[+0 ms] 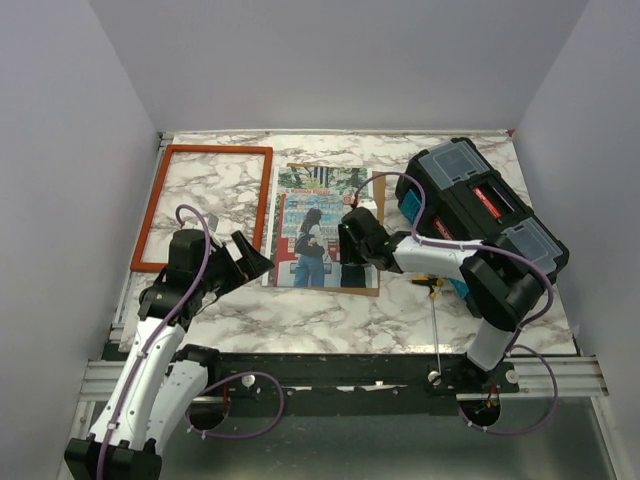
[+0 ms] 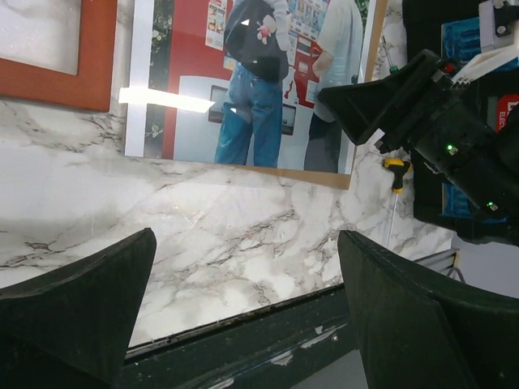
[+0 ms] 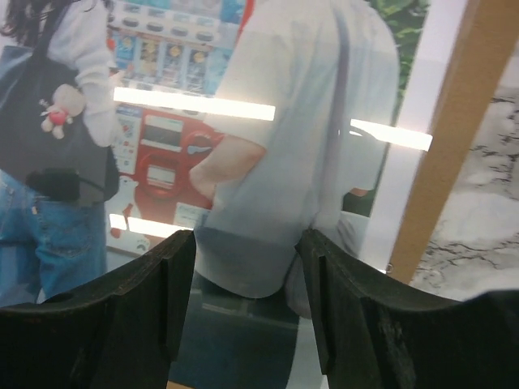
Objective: Take the photo out of the frame
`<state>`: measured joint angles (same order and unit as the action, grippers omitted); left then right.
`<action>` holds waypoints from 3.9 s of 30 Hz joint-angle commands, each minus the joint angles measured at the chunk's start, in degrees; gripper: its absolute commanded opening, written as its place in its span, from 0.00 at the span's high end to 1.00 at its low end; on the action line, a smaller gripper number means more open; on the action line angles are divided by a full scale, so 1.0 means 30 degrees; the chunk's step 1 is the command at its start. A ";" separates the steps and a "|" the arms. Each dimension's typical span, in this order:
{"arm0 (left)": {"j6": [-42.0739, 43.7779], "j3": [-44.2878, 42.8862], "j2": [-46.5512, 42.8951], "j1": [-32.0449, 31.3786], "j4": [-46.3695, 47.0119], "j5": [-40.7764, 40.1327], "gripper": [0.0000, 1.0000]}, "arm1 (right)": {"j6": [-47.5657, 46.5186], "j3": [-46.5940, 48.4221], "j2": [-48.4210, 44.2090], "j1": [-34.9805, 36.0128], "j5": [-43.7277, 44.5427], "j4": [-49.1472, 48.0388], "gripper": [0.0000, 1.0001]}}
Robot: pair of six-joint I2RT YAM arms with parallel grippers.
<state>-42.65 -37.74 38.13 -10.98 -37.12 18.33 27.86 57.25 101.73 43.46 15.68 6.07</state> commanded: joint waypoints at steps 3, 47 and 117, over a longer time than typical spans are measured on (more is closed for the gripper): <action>-0.1457 0.0496 0.0768 0.0908 0.1085 0.1209 0.02 | 0.0070 -0.2222 -0.0002 -0.0953 0.2297 0.1051 0.37; 0.0359 -0.3727 1.6665 -0.0711 0.9192 -0.2077 0.05 | 0.1130 -0.4388 -0.2385 0.0610 -0.1428 -0.3276 0.48; -0.2784 0.2150 1.3349 -0.1848 1.3179 -0.1847 0.59 | 0.1073 -0.5030 -0.1940 -0.0397 -0.3801 -0.3293 0.49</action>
<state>-51.81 -32.62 80.03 -16.27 1.37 13.54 31.46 42.37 93.36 42.26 6.79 -9.76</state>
